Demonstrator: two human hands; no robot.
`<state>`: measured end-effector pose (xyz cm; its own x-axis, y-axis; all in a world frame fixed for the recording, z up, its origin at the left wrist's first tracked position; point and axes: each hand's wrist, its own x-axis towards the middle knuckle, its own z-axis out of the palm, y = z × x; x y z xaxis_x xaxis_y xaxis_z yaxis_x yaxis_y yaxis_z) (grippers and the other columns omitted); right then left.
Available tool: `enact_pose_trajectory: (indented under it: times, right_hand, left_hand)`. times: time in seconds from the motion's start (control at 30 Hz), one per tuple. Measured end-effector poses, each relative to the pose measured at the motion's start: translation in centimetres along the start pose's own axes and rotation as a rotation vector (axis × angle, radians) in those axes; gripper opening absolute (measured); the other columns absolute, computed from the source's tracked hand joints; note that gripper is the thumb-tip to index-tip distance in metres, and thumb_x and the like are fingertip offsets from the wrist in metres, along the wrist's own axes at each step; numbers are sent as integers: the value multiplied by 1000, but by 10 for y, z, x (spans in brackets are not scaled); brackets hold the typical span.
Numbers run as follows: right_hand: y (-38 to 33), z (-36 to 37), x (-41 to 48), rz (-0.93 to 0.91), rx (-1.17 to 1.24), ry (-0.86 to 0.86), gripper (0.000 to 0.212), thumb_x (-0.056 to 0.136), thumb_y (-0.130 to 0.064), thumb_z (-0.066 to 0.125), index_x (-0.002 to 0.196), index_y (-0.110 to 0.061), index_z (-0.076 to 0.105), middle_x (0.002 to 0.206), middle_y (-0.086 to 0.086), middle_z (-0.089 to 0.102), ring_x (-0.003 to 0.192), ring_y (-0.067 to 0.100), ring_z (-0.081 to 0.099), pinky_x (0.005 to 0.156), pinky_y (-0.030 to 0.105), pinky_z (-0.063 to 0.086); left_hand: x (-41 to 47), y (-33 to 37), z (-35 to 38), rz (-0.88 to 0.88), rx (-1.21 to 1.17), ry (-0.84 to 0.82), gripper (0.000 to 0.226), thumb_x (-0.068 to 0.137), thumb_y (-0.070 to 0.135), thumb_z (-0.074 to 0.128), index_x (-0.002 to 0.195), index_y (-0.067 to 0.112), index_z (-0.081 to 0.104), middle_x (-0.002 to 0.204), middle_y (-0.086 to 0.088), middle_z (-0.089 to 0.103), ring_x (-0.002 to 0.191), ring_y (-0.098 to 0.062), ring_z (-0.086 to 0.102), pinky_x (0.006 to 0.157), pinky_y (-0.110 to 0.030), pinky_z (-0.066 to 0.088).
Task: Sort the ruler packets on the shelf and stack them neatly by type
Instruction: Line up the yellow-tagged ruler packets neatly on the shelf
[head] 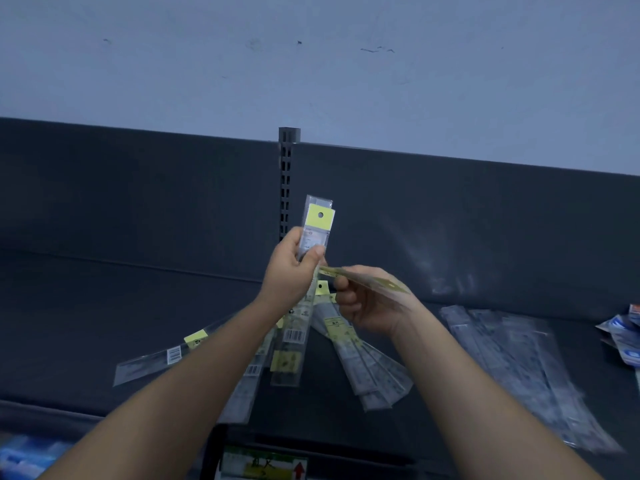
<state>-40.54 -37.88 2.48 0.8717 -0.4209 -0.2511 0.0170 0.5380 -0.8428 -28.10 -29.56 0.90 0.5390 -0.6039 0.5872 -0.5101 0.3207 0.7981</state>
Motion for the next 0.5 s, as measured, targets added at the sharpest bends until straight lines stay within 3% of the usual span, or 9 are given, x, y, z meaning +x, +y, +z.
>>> enact_pose_trajectory:
  times: [0.1, 0.2, 0.27, 0.4, 0.5]
  right_hand:
    - [-5, -2, 0, 67, 64, -4, 18, 84, -6, 40, 72, -10, 53, 51, -1, 49, 33, 8, 36, 29, 17, 28]
    - [-8, -8, 1, 109, 151, -37, 26, 93, -7, 37, 75, -11, 57, 48, -4, 45, 31, 7, 35, 27, 16, 27]
    - [-6, -8, 1, 113, 105, -16, 23, 94, -8, 40, 76, -12, 54, 48, -4, 45, 31, 7, 36, 27, 16, 28]
    - [0, -2, -4, 71, 25, 68, 12, 78, -6, 40, 72, -9, 50, 48, 0, 48, 34, 10, 39, 32, 14, 29]
    - [0, -2, -6, 50, 65, 68, 15, 83, -5, 39, 76, -8, 52, 49, 0, 49, 35, 9, 40, 32, 16, 30]
  left_hand:
    - [-1, 3, -1, 11, 2, -75, 7, 96, 14, 53, 97, 7, 54, 81, -11, 65, 75, -28, 62, 75, -48, 52]
    - [-2, 0, -2, 3, 32, -255, 4, 96, 14, 54, 98, 12, 56, 86, -2, 65, 81, -21, 62, 76, -39, 50]
    - [-2, -3, -1, 0, 58, -237, 4, 93, 16, 56, 90, 20, 55, 78, 8, 60, 72, -14, 57, 70, -37, 46]
    - [-1, -4, 0, -40, 56, -59, 4, 93, 12, 56, 96, 12, 55, 78, -5, 68, 73, -21, 64, 76, -46, 52]
    - [0, -2, -2, -35, 66, -128, 6, 95, 13, 55, 100, 14, 55, 83, -5, 68, 78, -20, 64, 79, -41, 52]
